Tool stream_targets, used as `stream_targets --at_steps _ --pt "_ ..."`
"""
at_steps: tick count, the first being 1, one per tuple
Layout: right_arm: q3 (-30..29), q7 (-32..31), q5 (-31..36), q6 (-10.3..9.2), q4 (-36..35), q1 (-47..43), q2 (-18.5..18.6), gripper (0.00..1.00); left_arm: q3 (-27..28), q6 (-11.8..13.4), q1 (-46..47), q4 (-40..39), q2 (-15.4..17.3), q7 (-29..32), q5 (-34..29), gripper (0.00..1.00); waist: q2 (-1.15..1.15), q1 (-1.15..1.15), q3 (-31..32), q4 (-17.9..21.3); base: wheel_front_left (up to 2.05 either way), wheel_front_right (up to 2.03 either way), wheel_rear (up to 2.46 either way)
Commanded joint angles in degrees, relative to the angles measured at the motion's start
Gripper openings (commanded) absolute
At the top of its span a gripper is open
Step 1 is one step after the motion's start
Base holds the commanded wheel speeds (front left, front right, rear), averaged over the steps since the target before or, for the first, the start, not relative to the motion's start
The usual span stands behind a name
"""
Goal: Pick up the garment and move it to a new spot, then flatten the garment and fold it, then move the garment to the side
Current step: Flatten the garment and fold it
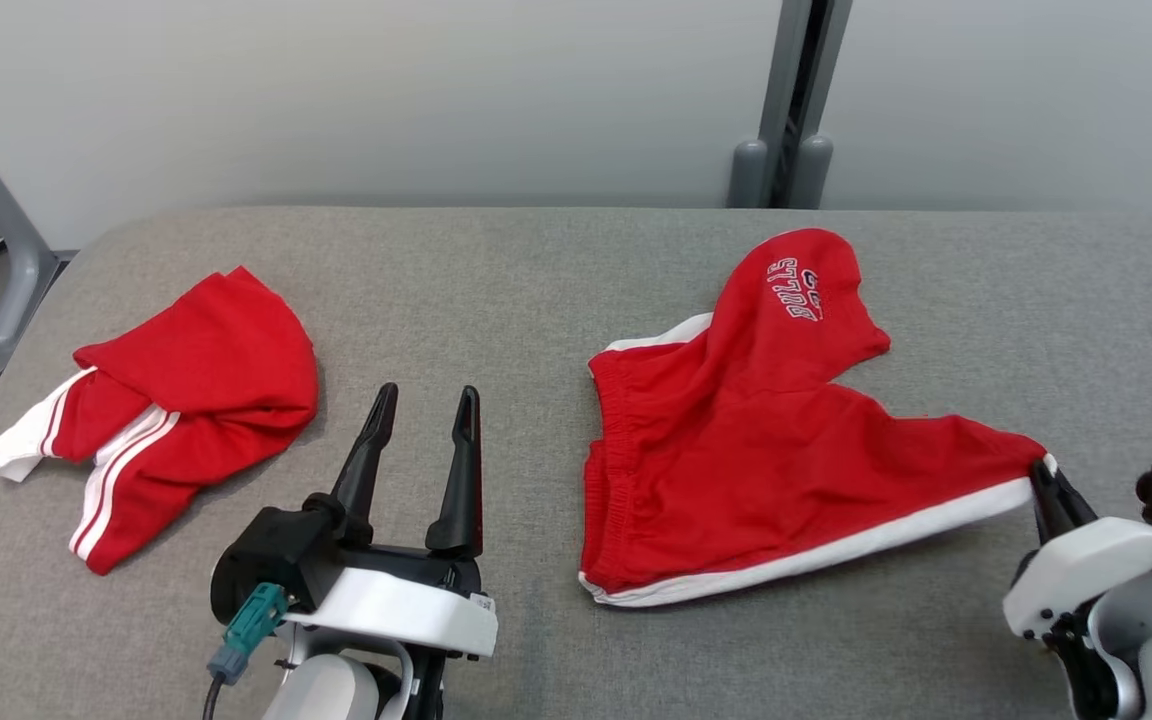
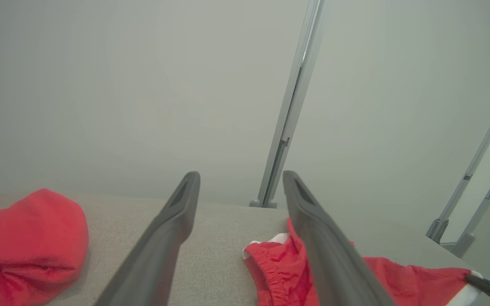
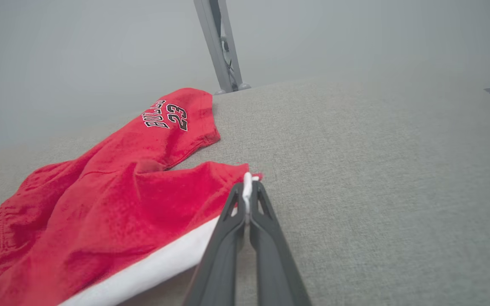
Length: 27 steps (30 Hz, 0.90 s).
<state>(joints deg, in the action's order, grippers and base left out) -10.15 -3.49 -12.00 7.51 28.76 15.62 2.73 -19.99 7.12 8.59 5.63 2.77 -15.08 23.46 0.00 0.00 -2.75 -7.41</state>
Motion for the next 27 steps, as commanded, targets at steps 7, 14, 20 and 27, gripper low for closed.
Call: stream_targets --at_steps 7,14,20,27 --pt "-4.7 -4.9 -4.6 -0.03 -7.8 -9.0 0.3 0.00 -0.1 0.4 -1.0 0.0 0.2 -0.1 0.1 1.00 0.00 0.00 2.0 2.9 0.00 0.00 0.00" --pt "-3.2 -4.1 -7.6 -0.03 -7.1 -12.0 0.4 1.00 -0.1 -0.1 -1.9 1.4 0.2 -0.1 -0.6 1.00 0.00 0.00 2.3 3.9 0.00 0.00 0.00" --pt "0.0 0.1 -9.8 -0.02 -9.6 -12.5 0.4 1.00 -0.5 0.0 -2.9 2.6 0.2 -0.1 -0.5 1.00 0.00 0.00 2.8 4.8 0.00 0.00 0.00" --pt "2.8 7.0 -7.7 -0.02 -15.5 -13.6 0.4 1.00 -3.0 0.6 -4.2 5.0 0.2 -0.1 0.7 1.00 0.00 0.00 3.1 5.6 0.00 0.00 0.00"
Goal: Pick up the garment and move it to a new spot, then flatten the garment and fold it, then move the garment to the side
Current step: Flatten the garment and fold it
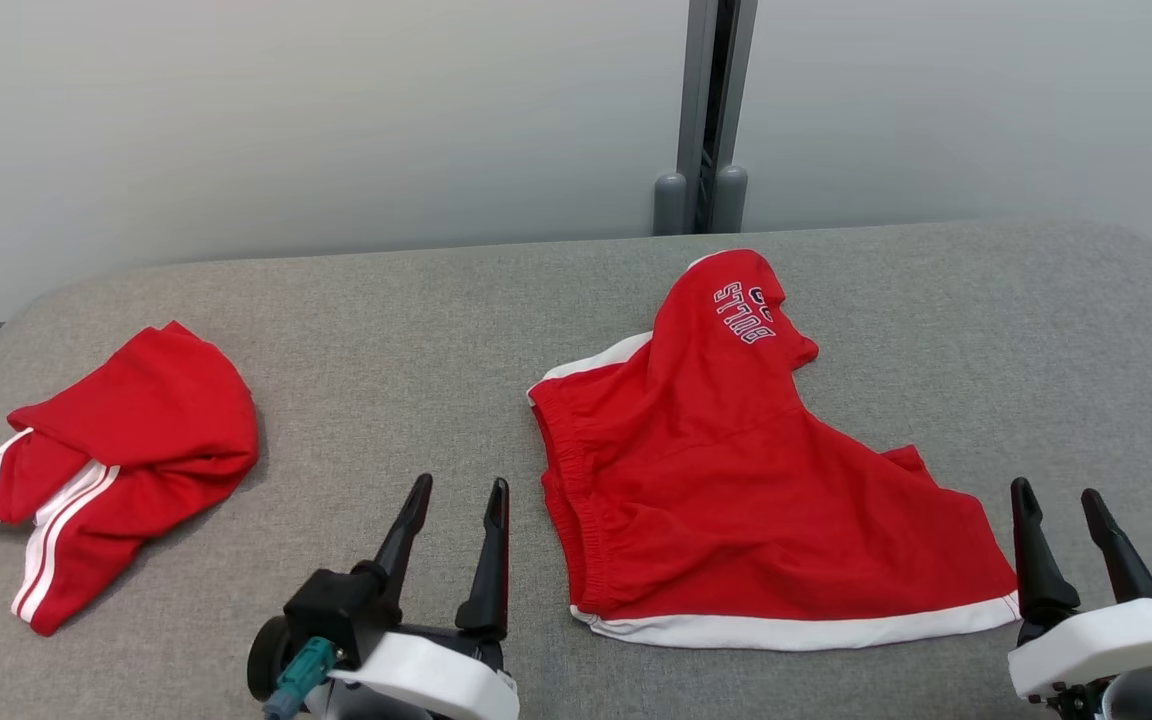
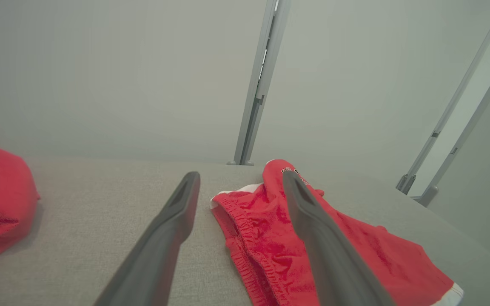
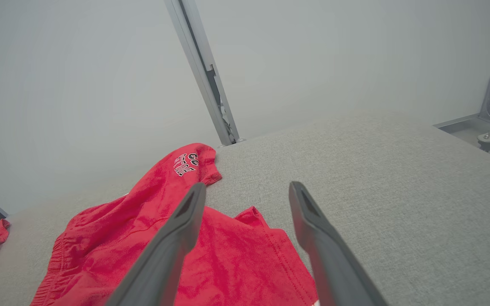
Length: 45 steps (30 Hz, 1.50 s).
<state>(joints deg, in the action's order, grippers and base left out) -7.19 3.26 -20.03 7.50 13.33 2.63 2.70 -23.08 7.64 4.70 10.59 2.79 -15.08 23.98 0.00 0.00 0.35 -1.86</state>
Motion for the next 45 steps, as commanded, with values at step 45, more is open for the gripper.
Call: stream_targets --at_steps 45 --pt "1.0 4.2 1.8 -0.01 -4.4 3.4 0.3 1.00 -18.9 2.1 12.3 30.0 0.2 4.6 25.9 1.00 0.00 0.00 -5.2 8.0 0.00 0.00 0.00"
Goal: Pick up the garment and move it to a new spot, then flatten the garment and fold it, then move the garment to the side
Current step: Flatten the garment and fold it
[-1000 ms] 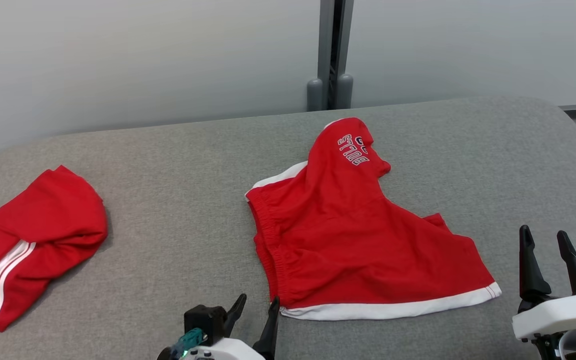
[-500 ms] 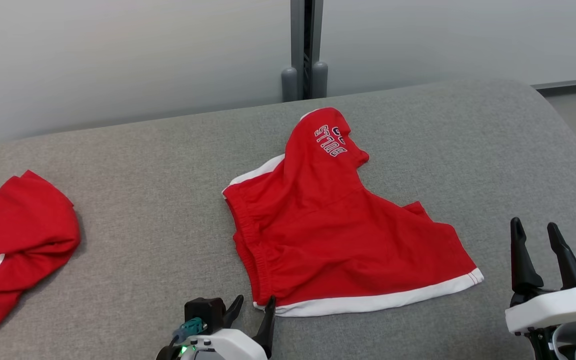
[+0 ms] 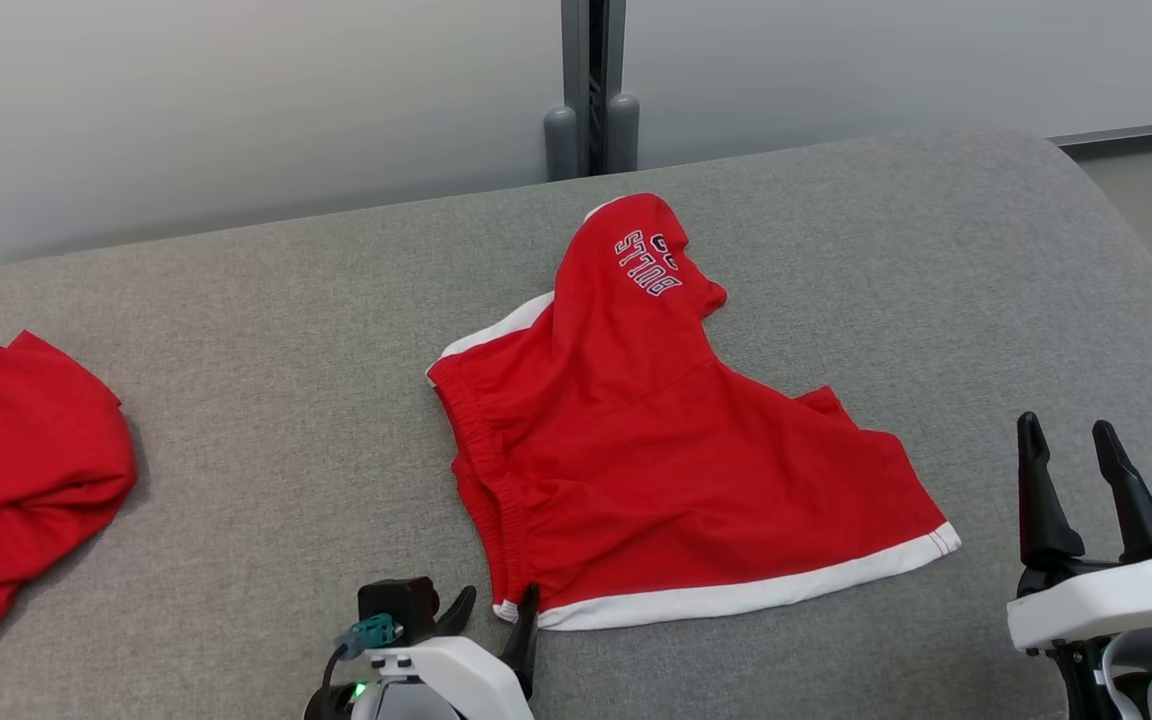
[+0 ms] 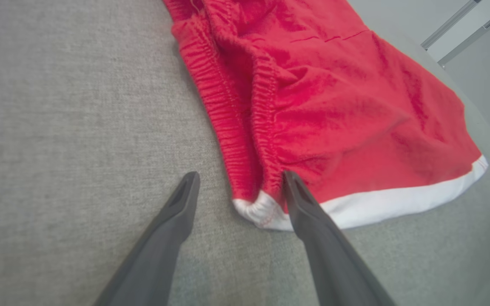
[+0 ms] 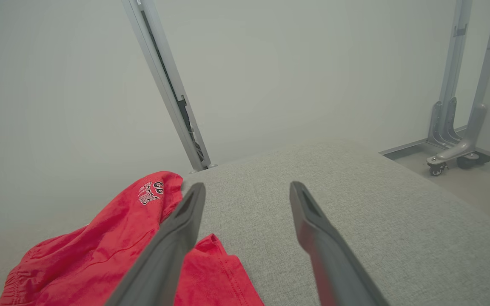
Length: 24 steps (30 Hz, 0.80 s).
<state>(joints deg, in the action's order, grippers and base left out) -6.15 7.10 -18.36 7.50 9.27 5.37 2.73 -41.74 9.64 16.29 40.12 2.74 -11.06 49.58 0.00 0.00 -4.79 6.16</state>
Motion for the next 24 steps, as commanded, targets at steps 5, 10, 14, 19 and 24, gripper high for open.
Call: stream_targets --at_steps 5,10,14,19,24 --pt "-0.3 0.4 0.2 -0.01 -0.6 0.9 0.3 1.00 -2.0 -0.1 1.3 1.8 0.3 0.8 2.5 0.00 0.00 0.00 -0.1 -0.8 0.00 0.00 0.00" --pt "-0.6 0.5 0.6 -0.01 -0.2 0.5 0.3 1.00 -1.3 0.5 2.6 2.1 0.4 -2.2 2.4 0.00 0.00 0.00 0.4 -1.9 0.00 0.00 0.00" --pt "-1.3 0.2 1.1 -0.01 0.0 0.0 0.3 1.00 0.2 1.5 3.5 2.2 1.4 -3.7 0.7 0.00 0.00 0.00 1.3 -3.3 0.00 0.00 0.00" --pt "-1.8 -0.2 2.3 -0.01 0.6 -0.8 0.3 1.00 1.9 2.5 2.6 1.3 3.2 -4.1 -1.4 0.00 0.00 0.00 2.4 -5.2 0.00 0.00 0.00" --pt "-1.5 -0.2 2.3 -0.01 1.6 -1.2 0.3 1.00 2.5 1.9 0.8 0.0 3.7 -4.2 -1.4 0.00 0.00 0.00 2.9 -6.7 0.00 0.00 0.00"
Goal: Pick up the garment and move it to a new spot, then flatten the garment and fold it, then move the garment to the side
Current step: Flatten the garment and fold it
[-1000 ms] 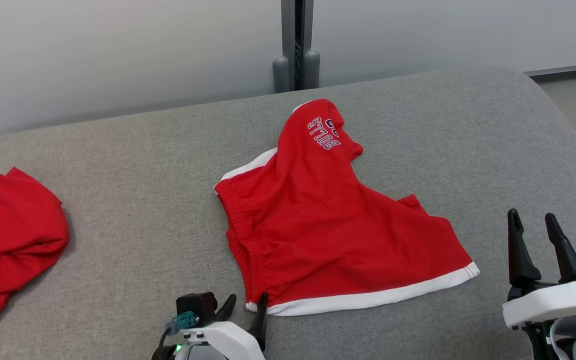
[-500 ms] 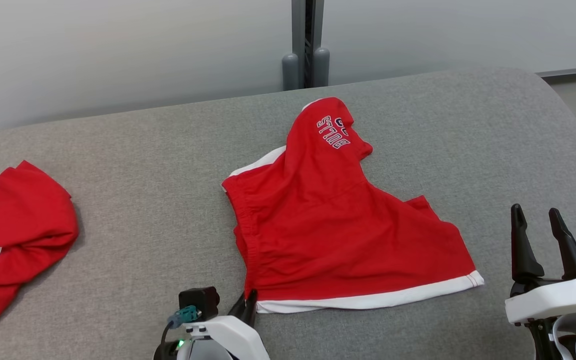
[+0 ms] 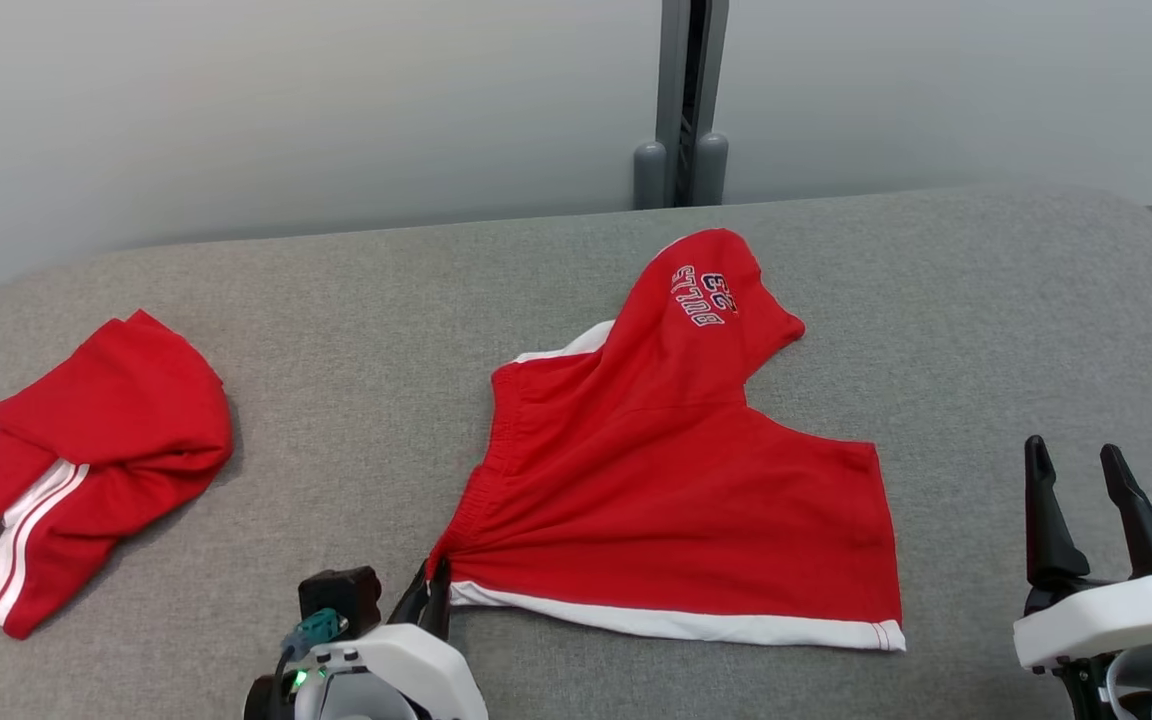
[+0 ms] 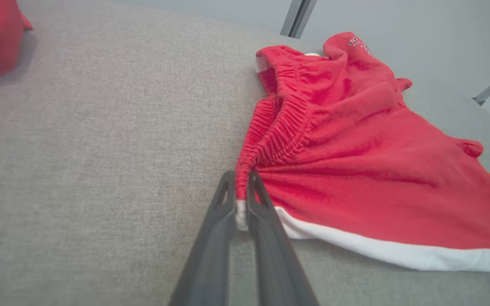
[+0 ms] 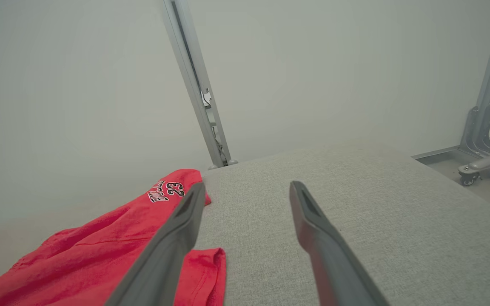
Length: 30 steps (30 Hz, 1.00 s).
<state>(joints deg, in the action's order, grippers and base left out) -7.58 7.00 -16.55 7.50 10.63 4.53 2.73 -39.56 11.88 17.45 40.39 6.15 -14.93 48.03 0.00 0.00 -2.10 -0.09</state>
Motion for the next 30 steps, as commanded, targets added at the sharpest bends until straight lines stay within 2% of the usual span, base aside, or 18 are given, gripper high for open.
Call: stream_targets --at_steps 1,2,8,14,18,22,30 --pt "0.1 -0.1 0.4 -0.01 0.5 -0.4 0.3 1.00 0.3 -0.5 -0.6 -0.4 0.4 -0.3 0.2 0.40 0.00 0.00 0.3 -0.7 0.00 0.00 0.00" --pt "0.1 0.0 0.3 -0.01 0.6 -0.4 0.3 1.00 0.3 -0.6 -0.9 -0.3 0.5 -0.2 0.4 1.00 0.00 0.00 0.3 -0.9 0.00 0.00 0.00" --pt "0.1 0.3 0.3 -0.01 0.8 -0.7 0.3 1.00 1.2 0.2 -1.2 -1.7 0.8 -0.3 0.4 1.00 0.00 0.00 0.4 -1.8 0.00 0.00 0.00" --pt "0.9 1.5 -0.8 -0.01 0.7 -1.9 0.3 1.00 5.5 1.0 -2.7 -8.6 2.2 -0.3 -2.9 1.00 0.00 0.00 0.8 -2.3 0.00 0.00 0.00" --pt "2.3 2.6 -0.9 -0.01 1.1 -4.2 0.4 1.00 9.1 -2.2 -6.9 -14.4 2.2 -0.3 -4.7 1.00 0.00 0.00 2.4 -1.5 0.00 0.00 0.00" --pt "3.1 3.4 -2.3 -0.01 0.5 -6.2 0.4 1.00 12.7 -2.0 -10.9 -18.4 1.8 -0.3 -8.4 1.00 0.00 0.00 2.9 -0.7 0.00 0.00 0.00" --pt "3.8 3.4 -3.1 -0.01 0.3 -7.0 0.3 1.00 15.0 -1.2 -13.0 -17.2 0.5 -0.3 -13.5 1.00 0.00 0.00 2.7 0.3 0.00 0.00 0.00"
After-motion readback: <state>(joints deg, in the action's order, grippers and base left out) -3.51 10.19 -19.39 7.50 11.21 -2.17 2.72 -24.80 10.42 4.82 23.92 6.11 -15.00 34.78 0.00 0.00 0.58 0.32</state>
